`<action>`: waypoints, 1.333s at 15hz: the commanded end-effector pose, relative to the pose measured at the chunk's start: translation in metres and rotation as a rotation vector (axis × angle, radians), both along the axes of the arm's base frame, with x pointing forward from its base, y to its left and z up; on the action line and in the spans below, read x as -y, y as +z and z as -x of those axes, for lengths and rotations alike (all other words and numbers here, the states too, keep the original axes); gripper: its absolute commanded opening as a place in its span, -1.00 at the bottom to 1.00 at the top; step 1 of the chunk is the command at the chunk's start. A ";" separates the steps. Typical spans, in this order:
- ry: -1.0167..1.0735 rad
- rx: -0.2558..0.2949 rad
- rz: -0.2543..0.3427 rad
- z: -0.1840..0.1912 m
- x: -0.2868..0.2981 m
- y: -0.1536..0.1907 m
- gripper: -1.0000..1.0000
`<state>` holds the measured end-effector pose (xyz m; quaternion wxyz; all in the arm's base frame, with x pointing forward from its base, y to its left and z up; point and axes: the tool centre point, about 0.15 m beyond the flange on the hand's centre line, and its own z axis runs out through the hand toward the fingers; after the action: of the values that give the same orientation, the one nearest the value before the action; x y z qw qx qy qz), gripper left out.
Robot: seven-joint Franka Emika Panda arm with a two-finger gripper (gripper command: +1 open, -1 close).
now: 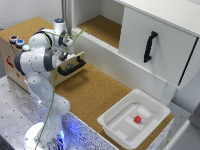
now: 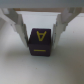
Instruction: Place the purple object on top of the drawer
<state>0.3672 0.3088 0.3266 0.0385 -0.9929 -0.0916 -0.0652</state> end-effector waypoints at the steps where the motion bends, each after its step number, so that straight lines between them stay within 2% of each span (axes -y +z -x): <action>1: -0.020 0.027 0.097 0.004 -0.017 0.020 -1.00; 5: 0.056 0.129 0.106 -0.001 -0.039 0.074 -1.00; 6: 0.087 0.166 0.124 -0.003 -0.048 0.094 -1.00; 8: 0.164 0.229 0.209 -0.002 -0.068 0.131 -1.00; 9: 0.236 0.241 0.217 -0.002 -0.080 0.148 -1.00; 10: 0.289 0.237 0.230 -0.002 -0.088 0.154 -1.00; 12: 0.451 0.191 0.208 0.003 -0.112 0.169 -1.00; 14: 0.607 0.177 0.224 0.014 -0.136 0.181 -1.00; 16: 0.792 0.116 0.182 0.018 -0.154 0.184 -1.00; 17: 0.868 0.083 0.230 0.019 -0.161 0.178 -1.00; 18: 0.924 0.082 0.271 0.020 -0.165 0.173 -1.00; 19: 0.967 0.069 0.274 0.019 -0.168 0.168 -1.00; 20: 1.035 0.033 0.267 0.015 -0.169 0.157 -1.00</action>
<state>0.3335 0.4366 0.4884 0.0006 -0.8637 -0.4806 -0.1517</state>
